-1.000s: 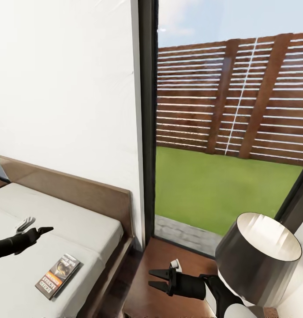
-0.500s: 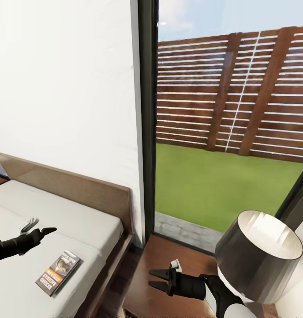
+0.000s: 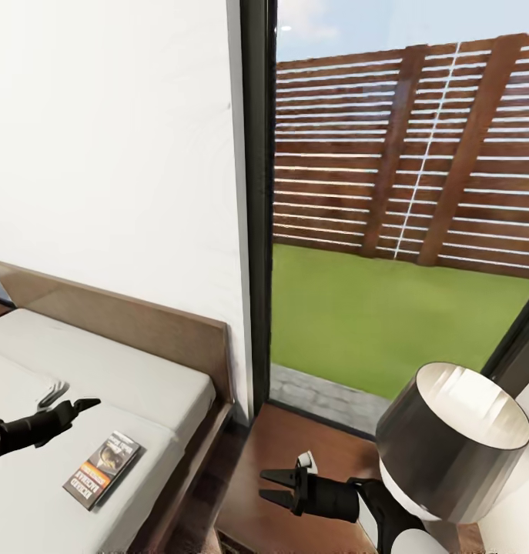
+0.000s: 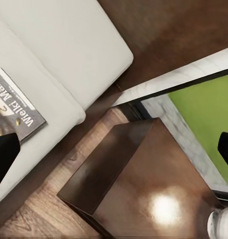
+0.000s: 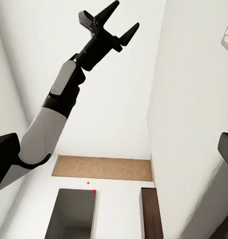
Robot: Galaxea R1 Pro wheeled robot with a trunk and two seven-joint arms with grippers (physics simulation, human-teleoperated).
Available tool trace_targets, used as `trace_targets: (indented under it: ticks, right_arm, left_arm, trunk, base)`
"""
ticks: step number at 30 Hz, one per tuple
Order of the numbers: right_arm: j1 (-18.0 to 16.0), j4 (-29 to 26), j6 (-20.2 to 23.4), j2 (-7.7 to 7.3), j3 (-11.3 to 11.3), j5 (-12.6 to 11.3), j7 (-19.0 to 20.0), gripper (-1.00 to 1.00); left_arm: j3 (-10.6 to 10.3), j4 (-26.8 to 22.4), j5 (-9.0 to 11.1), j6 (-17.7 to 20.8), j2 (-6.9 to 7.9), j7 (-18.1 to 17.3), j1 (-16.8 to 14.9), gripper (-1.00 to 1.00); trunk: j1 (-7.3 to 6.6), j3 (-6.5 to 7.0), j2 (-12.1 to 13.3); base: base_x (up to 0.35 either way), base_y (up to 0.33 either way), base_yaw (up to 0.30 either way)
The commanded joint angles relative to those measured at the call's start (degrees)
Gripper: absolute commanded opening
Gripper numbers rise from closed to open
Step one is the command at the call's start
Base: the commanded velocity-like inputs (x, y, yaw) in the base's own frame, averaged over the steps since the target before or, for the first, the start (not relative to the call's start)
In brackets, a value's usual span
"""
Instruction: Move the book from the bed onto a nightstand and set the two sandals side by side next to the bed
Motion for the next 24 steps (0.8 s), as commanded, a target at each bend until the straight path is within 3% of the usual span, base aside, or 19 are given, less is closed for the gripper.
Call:
trace_targets:
  ticks: [1, 24]
  right_arm:
    - [-0.04, -0.14, 0.6, 0.06, -0.44, 0.6, 0.34, 1.0]
    - [-0.05, -0.14, 0.6, 0.06, -0.44, 0.63, 0.34, 1.0]
  left_arm:
    - [0.16, 0.59, 0.04, 0.33, -0.26, -0.18, -0.04, 1.0]
    - [1.03, 1.2, 0.1, 0.31, -0.5, -0.18, 0.06, 1.0]
  trunk:
    - [0.0, -0.16, -0.05]
    - [0.0, -2.26, -0.05]
  base:
    - [0.0, 0.0, 0.0]
    - [0.0, 0.0, 0.045]
